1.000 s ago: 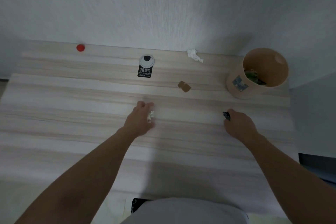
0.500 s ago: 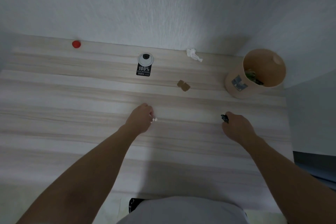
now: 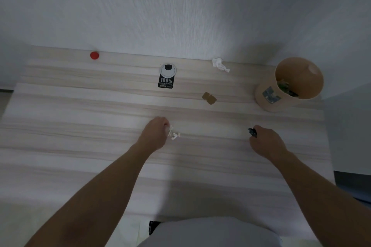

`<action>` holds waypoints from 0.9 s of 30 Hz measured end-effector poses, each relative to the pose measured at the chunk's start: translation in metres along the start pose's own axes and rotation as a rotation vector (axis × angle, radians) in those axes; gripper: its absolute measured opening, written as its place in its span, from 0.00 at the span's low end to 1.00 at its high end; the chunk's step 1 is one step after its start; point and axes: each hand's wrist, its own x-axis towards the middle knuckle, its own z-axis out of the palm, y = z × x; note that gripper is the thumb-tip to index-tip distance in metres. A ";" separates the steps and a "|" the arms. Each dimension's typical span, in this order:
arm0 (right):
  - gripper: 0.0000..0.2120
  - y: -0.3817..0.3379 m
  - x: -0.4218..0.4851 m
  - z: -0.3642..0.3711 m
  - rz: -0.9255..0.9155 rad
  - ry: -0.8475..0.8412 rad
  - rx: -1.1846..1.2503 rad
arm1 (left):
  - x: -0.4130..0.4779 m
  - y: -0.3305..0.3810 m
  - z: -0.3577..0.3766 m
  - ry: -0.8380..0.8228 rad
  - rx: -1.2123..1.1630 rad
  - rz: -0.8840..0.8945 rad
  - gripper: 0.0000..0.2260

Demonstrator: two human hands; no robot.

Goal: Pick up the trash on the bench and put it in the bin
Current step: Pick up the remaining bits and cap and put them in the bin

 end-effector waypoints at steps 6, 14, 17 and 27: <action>0.05 -0.007 -0.007 0.004 -0.009 -0.004 0.002 | -0.012 -0.005 -0.003 -0.008 -0.056 -0.030 0.12; 0.06 -0.007 -0.015 0.012 -0.026 0.004 -0.025 | -0.010 -0.003 0.003 -0.130 -0.031 -0.136 0.35; 0.06 -0.005 -0.014 0.011 -0.016 0.001 -0.032 | -0.007 -0.002 0.009 -0.126 0.070 -0.078 0.35; 0.04 -0.004 0.003 0.003 -0.012 0.003 -0.061 | 0.003 -0.004 0.022 -0.043 0.249 0.081 0.23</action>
